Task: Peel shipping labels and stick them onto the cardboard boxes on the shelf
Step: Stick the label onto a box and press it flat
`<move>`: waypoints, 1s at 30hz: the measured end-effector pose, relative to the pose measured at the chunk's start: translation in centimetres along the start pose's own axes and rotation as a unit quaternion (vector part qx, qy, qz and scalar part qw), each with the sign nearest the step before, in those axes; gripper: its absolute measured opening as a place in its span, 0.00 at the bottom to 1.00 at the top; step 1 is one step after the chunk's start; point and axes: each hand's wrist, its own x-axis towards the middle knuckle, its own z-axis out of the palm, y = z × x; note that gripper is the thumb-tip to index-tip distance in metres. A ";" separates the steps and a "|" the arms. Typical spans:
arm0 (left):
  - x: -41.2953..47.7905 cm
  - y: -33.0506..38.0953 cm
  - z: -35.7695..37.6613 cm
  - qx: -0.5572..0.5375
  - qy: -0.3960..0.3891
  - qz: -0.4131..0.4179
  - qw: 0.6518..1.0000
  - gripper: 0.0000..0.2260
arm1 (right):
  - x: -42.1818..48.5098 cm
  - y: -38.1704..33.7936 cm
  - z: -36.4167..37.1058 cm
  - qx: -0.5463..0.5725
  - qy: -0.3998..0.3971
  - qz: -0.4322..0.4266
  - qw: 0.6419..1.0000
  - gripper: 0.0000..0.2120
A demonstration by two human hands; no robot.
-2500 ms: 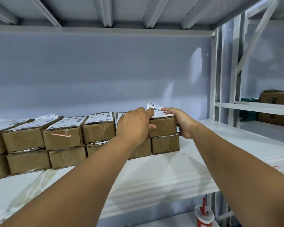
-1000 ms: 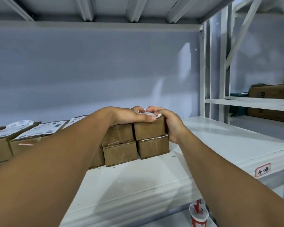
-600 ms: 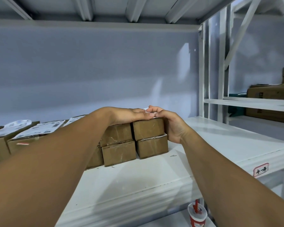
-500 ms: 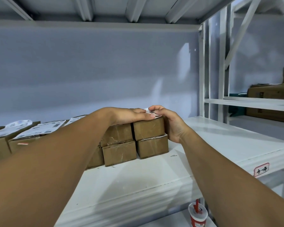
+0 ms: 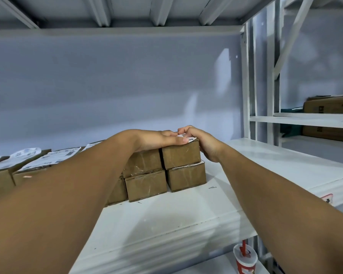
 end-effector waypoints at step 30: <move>0.6 -0.8 -0.1 0.018 0.020 0.021 0.999 0.28 | -2.8 -0.3 -1.2 0.089 -0.165 0.066 0.980 0.38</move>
